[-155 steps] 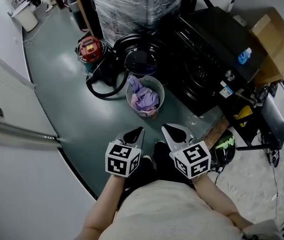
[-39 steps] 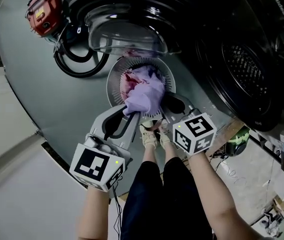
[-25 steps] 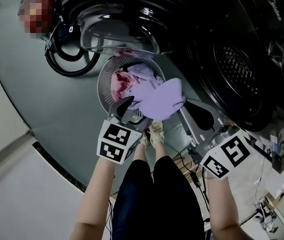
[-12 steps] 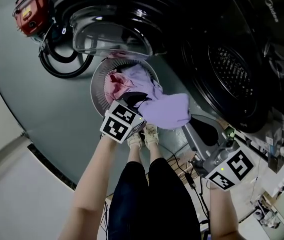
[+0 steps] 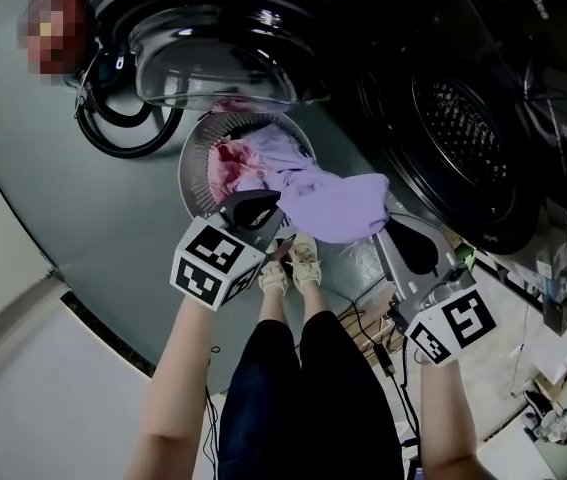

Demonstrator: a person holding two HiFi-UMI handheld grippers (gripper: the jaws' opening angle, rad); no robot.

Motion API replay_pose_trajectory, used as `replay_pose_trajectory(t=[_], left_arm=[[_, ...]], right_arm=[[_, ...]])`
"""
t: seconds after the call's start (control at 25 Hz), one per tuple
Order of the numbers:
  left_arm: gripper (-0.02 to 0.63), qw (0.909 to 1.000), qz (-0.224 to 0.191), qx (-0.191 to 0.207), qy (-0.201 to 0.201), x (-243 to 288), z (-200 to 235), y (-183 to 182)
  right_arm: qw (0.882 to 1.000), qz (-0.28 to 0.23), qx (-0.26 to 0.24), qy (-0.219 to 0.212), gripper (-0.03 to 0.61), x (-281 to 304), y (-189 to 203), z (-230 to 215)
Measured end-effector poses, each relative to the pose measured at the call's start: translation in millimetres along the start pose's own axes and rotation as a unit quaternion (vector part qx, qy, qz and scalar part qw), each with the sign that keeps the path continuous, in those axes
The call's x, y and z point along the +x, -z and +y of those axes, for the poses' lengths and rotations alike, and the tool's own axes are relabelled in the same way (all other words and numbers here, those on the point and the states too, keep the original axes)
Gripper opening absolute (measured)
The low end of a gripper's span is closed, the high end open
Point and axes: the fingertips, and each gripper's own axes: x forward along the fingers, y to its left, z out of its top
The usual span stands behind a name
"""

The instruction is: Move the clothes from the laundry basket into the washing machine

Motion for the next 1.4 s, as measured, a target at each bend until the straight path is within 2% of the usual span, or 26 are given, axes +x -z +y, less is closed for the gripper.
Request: replay_pose_trajectory(t=[0.12,0.24,0.28,0.4,0.52,0.64,0.76,0.84,0.92,1.04,1.16,1.28,1.4], left_arm=[[0.008,0.9995,-0.029,-0.01,-0.002,-15.7,-5.2,-19.4],[0.008,0.9988,-0.048,0.0,0.004,-28.2,-15.7,-41.3],[0.008,0.9986,-0.052,0.006,0.009,-31.3,-20.7,-48.4],[0.008,0.9971,-0.065,0.021,0.034,-36.2,-41.1,-69.6],[0.008,0.9945,-0.076,0.031,0.065,-36.5,-63.2,-89.2],[0.008,0.9909,-0.088,0.037,0.095,-32.8,-79.7,-107.5],[0.008,0.9872,-0.094,0.039,0.123,-26.3,-93.8,-118.0],[0.008,0.9858,-0.092,0.038,0.136,-20.2,-97.3,-118.9],[0.008,0.9857,-0.086,0.031,0.142,-12.4,-95.0,-115.6],[0.008,0.9871,-0.084,0.007,0.136,-0.6,-86.9,-104.6],[0.008,0.9889,-0.087,-0.021,0.118,12.3,-73.3,-93.0],[0.017,0.9907,-0.061,-0.034,0.117,26.9,-64.4,-75.4],[0.017,0.9918,-0.041,-0.036,0.116,39.7,-56.3,-55.3]], right_arm=[[0.998,0.035,-0.039,0.03,0.036,-0.1,15.1,-3.8],[0.994,0.078,-0.07,0.042,0.044,5.6,31.8,-1.4],[0.993,0.087,-0.076,0.037,0.072,8.8,34.6,2.9],[0.993,0.084,-0.087,0.002,0.245,20.4,31.5,20.2],[0.991,0.084,-0.102,-0.02,0.292,33.0,27.3,31.2],[0.992,0.071,-0.107,-0.009,0.33,44.9,20.2,28.0],[0.994,0.04,-0.093,0.035,0.321,52.4,12.7,14.3],[0.995,0.017,-0.074,0.065,0.285,59.0,10.3,4.0],[0.996,-0.004,-0.054,0.077,0.247,67.0,10.8,-2.9],[0.996,-0.02,-0.029,0.085,0.169,74.0,22.4,-11.0],[0.994,-0.024,0.001,0.105,0.141,75.5,35.3,-27.8],[0.984,-0.049,0.064,0.157,0.133,64.1,43.5,-66.7],[0.96,-0.083,0.142,0.228,0.131,43.8,55.2,-125.6]])
